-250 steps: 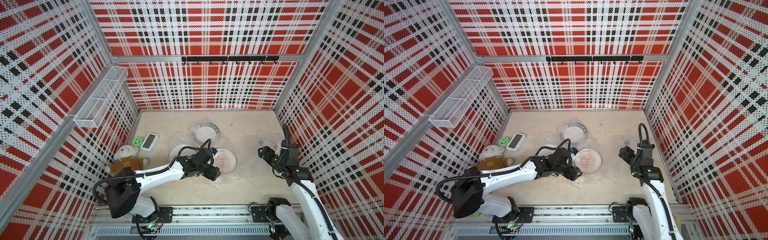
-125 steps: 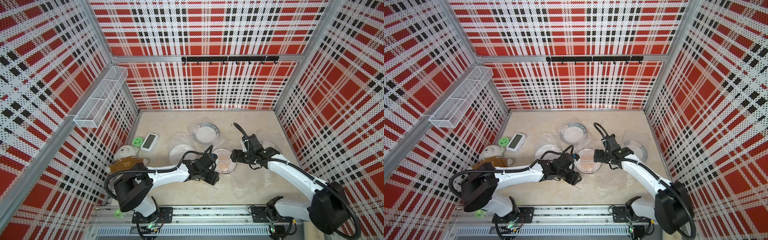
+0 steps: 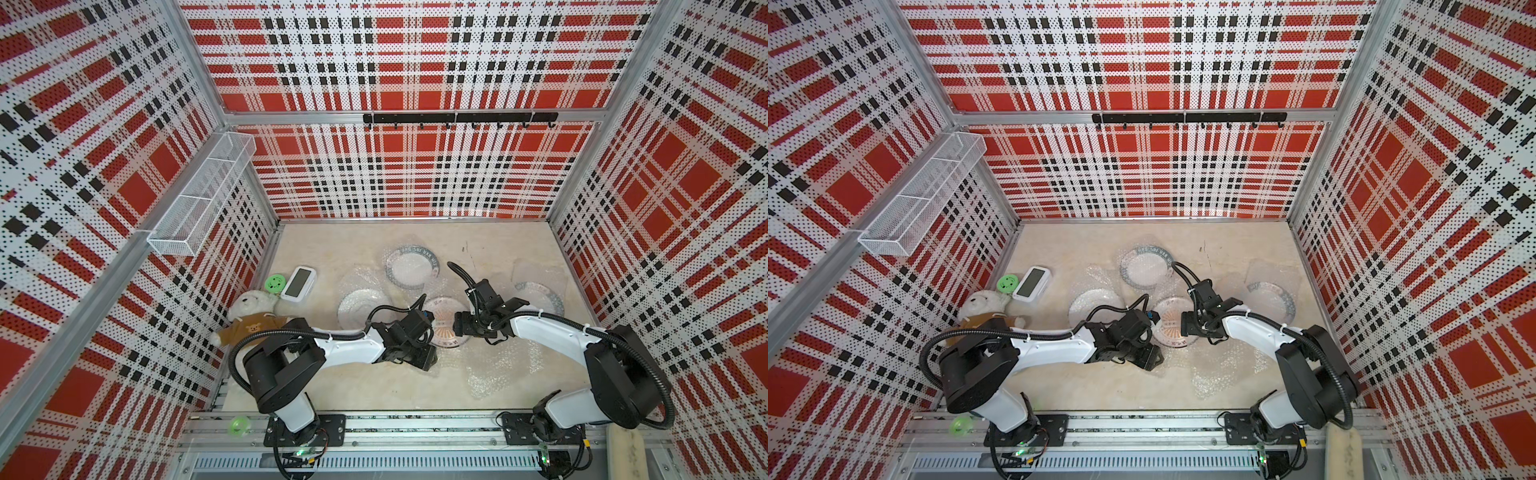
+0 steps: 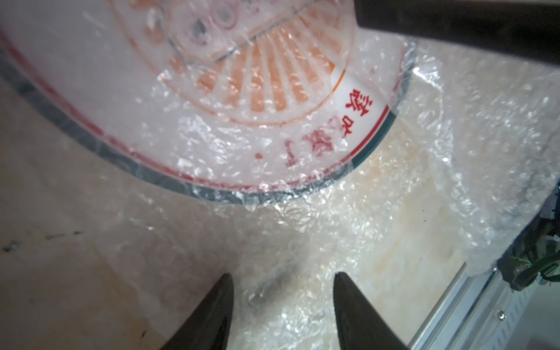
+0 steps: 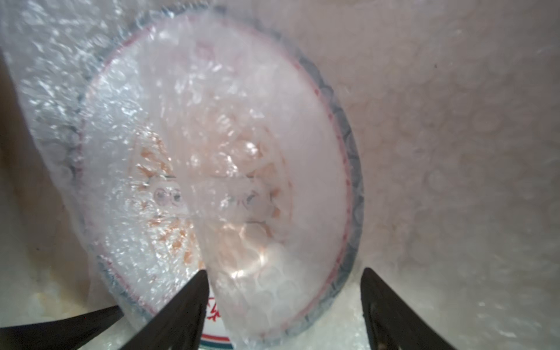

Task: Unpack dinner plates from bubble wrap
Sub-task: Unwrap the bubble wrap at the center of the board.

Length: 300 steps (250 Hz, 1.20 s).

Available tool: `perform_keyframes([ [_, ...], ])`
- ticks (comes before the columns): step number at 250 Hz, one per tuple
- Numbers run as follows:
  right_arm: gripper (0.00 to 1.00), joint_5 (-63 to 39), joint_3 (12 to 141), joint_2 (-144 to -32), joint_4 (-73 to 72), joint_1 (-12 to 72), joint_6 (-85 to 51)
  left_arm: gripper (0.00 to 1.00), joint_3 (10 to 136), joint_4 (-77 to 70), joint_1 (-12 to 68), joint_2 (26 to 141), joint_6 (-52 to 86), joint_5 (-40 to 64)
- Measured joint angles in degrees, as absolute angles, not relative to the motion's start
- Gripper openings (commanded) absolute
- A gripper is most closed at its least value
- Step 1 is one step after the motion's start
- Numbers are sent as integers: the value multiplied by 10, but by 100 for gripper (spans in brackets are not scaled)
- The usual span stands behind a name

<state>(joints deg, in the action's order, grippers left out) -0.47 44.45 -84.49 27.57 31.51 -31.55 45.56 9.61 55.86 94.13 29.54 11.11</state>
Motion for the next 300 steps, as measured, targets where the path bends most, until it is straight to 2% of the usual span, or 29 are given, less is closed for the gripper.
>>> perform_keyframes([
  [61, 45, 8, 443, -844, 274, 315, -322, 53, 437, 68, 559, 935, 304, 105],
  [81, 33, 10, 443, -837, 276, 316, -324, 52, 433, 61, 559, 933, 307, 103],
  [94, 30, 11, 443, -828, 280, 316, -322, 52, 431, 58, 559, 933, 309, 102],
  [116, 16, 23, 446, -808, 293, 316, -326, 51, 430, 56, 559, 933, 312, 102],
  [167, 0, 63, 474, -754, 338, 290, -308, 50, 425, 45, 557, 933, 319, 102],
  [250, 2, 98, 495, -716, 376, 40, -274, 49, 391, 3, 557, 917, 340, 102],
  [268, 13, 103, 494, -720, 373, 1, -274, 49, 388, -2, 557, 915, 345, 102],
  [284, 35, 102, 486, -723, 362, -28, -274, 49, 386, -3, 557, 914, 347, 102],
  [300, 49, 102, 477, -725, 357, -44, -274, 49, 385, -2, 557, 912, 349, 102],
])
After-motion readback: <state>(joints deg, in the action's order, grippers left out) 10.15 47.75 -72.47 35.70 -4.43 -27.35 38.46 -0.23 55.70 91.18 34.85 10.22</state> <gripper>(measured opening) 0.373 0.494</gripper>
